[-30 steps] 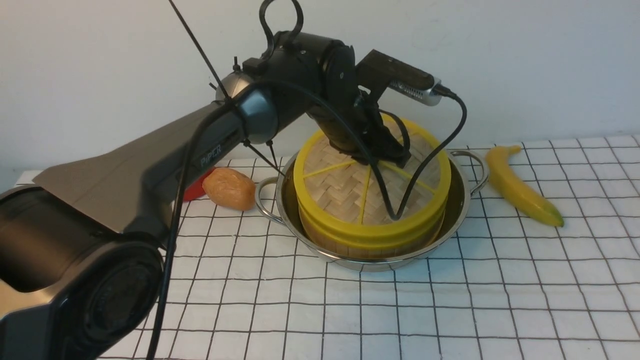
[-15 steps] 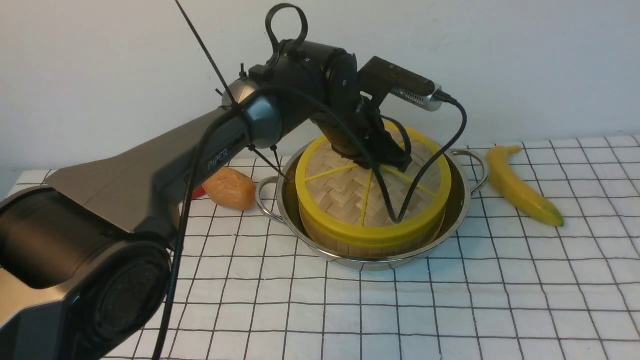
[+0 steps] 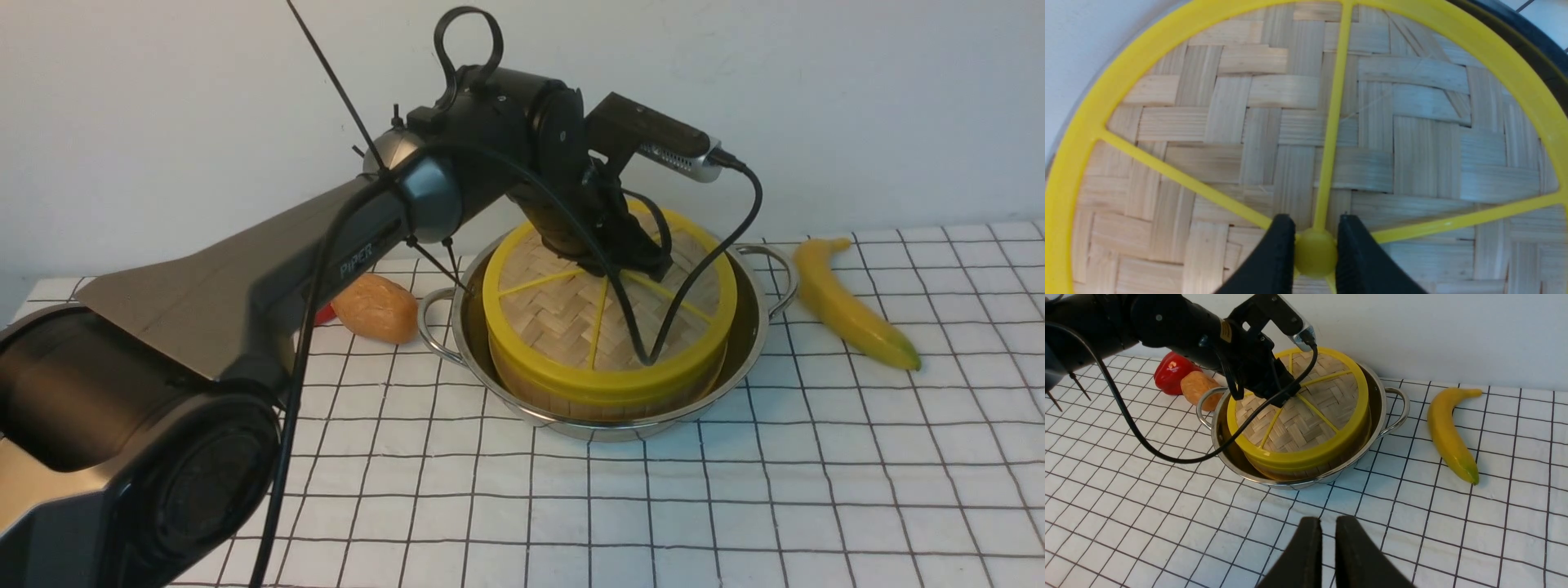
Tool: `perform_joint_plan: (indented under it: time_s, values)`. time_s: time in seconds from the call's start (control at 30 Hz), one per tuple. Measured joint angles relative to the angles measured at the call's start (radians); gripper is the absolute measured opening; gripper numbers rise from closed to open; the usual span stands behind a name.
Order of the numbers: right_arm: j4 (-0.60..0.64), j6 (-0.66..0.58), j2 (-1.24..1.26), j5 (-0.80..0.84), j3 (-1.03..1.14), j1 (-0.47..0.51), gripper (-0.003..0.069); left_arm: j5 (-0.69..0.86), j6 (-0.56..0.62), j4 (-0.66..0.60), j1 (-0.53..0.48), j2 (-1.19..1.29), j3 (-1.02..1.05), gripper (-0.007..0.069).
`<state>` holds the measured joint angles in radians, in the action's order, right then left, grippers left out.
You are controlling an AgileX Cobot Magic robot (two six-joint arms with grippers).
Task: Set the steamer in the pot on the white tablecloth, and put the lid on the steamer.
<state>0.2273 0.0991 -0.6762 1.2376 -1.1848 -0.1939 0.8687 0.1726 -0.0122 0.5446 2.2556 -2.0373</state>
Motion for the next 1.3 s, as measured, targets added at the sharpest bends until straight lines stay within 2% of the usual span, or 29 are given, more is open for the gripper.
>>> perform_joint_plan:
  time_s: [0.23, 0.33, 0.43, 0.6, 0.67, 0.8, 0.9, 1.07, 1.17, 1.2, 1.27, 1.3]
  values:
    - [0.0, 0.0, 0.0, 0.0, 0.0, 0.0, 0.0074, 0.0, 0.0, -0.002, 0.0, 0.0, 0.0, 0.012]
    - [0.0, 0.0, 0.0, 0.0, 0.0, 0.0, 0.0074, 0.002, 0.0, -0.003, 0.0, 0.0, 0.0, 0.0143]
    - [0.0, 0.0, 0.0, 0.0, 0.0, 0.0, 0.0075, 0.003, 0.0, -0.003, 0.0, 0.001, 0.0, 0.0237]
    - [0.0, 0.0, 0.0, 0.0, 0.0, 0.0, 0.0075, 0.003, -0.001, -0.003, 0.0, 0.001, 0.0, 0.0434]
    - [0.0, 0.0, 0.0, 0.0, 0.0, 0.0, 0.0075, 0.003, -0.001, -0.002, 0.0, 0.001, 0.0, 0.0484]
    - [0.0, 0.0, 0.0, 0.0, 0.0, 0.0, 0.0078, 0.003, -0.001, 0.012, 0.0, -0.017, -0.001, 0.0538]
    - [0.0, 0.0, 0.0, 0.0, 0.0, 0.0, 0.008, 0.004, -0.002, 0.035, 0.0, -0.053, -0.013, 0.0539]
    - [-0.001, -0.003, 0.0, 0.0, 0.0, 0.0, 0.0086, 0.035, -0.004, 0.059, 0.0, -0.122, -0.02, 0.047]
    - [-0.006, -0.031, 0.0, 0.0, 0.0, 0.0, 0.0092, 0.125, -0.004, 0.12, 0.0, -0.194, -0.021, 0.0281]
    - [-0.01, -0.036, 0.0, 0.0, 0.0, 0.0, 0.0092, 0.147, -0.004, 0.134, 0.0, -0.206, -0.021, 0.0241]
    - [-0.035, -0.08, 0.0, 0.0, 0.0, 0.0, 0.0095, 0.205, -0.004, 0.186, 0.0, -0.257, -0.021, 0.0075]
    - [-0.047, -0.099, 0.0, 0.0, 0.0, 0.0, 0.0095, 0.222, -0.004, 0.194, 0.0, -0.275, -0.021, 0.0038]
